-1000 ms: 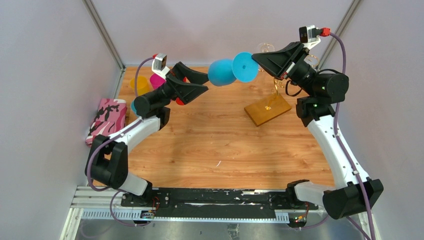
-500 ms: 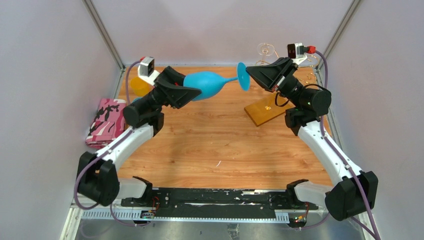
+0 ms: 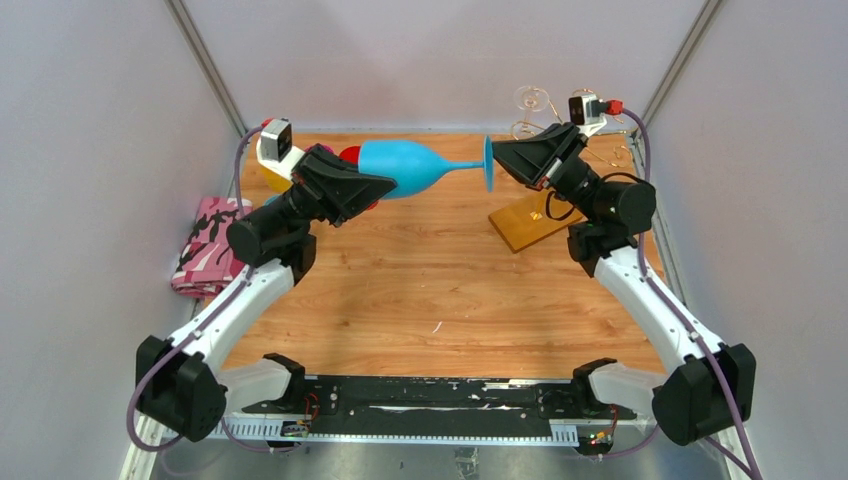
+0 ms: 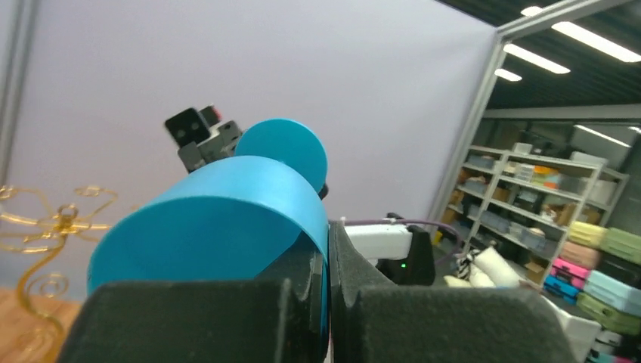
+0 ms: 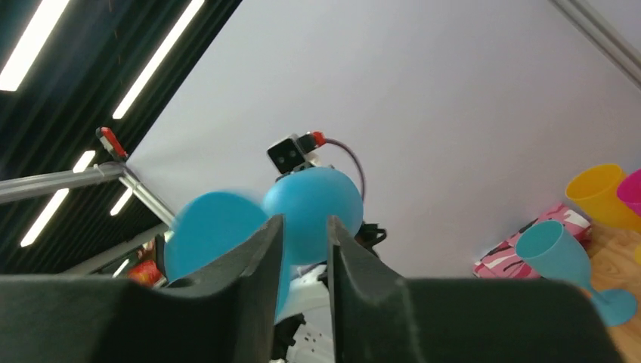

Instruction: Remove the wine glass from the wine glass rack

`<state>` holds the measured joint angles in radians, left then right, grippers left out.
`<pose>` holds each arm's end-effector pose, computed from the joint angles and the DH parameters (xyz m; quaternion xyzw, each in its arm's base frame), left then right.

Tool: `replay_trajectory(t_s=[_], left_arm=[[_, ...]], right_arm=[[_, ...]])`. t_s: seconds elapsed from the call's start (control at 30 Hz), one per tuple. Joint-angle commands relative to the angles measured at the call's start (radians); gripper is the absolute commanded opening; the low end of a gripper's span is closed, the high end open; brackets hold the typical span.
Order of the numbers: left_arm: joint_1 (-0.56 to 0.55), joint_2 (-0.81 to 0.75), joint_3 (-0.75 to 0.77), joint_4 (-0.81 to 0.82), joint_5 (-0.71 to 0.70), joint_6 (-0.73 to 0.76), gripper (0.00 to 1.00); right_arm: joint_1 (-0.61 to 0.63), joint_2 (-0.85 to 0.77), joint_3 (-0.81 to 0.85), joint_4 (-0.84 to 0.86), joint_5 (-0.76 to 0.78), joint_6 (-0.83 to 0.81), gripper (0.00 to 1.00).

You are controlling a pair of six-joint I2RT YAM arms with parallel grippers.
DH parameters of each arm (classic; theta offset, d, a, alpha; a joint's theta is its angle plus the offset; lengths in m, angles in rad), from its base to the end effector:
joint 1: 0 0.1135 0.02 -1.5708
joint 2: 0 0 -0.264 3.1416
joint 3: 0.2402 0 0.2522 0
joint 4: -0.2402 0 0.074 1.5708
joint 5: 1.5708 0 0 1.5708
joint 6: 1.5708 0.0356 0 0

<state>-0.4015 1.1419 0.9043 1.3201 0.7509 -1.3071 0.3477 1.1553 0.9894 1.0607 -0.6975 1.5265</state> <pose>0.1832 -0.1042 0.4426 0.2216 0.3579 -0.7390 0.5260 0.2069 0.0993 0.4528 -0.0948 0.4383 0.7816 0.4337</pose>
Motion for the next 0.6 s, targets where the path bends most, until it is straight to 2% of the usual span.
replay_trajectory(t_s=[0.0,0.03,0.1,0.13,0.17,0.23,0.37,0.57], left_arm=[[0.012,-0.211,0.181,-1.027,-0.180,0.585,0.00],[0.007,-0.247,0.266,-1.299,-0.323,0.726,0.00],[0.006,-0.257,0.449,-1.727,-0.638,0.880,0.00],[0.006,-0.239,0.557,-1.879,-0.764,0.923,0.00],[0.006,-0.215,0.599,-2.009,-0.875,0.949,0.00],[0.006,-0.164,0.696,-2.187,-0.991,0.978,0.00],[0.006,-0.069,0.703,-2.361,-0.990,0.995,0.00],[0.004,0.039,0.563,-2.385,-0.927,1.000,0.00]], right_arm=[[-0.021,-0.158,0.009,-0.256,-0.014,-0.223,0.43],[-0.029,-0.199,0.016,-0.367,0.005,-0.297,0.50],[-0.033,-0.282,0.050,-0.594,0.069,-0.476,0.63],[-0.032,-0.321,0.084,-0.724,0.116,-0.561,0.68],[-0.033,-0.350,0.117,-0.827,0.163,-0.642,0.70],[-0.033,-0.394,0.184,-1.004,0.267,-0.762,0.72],[-0.033,-0.406,0.317,-1.232,0.389,-0.907,0.73],[-0.033,-0.371,0.372,-1.348,0.409,-0.955,0.73]])
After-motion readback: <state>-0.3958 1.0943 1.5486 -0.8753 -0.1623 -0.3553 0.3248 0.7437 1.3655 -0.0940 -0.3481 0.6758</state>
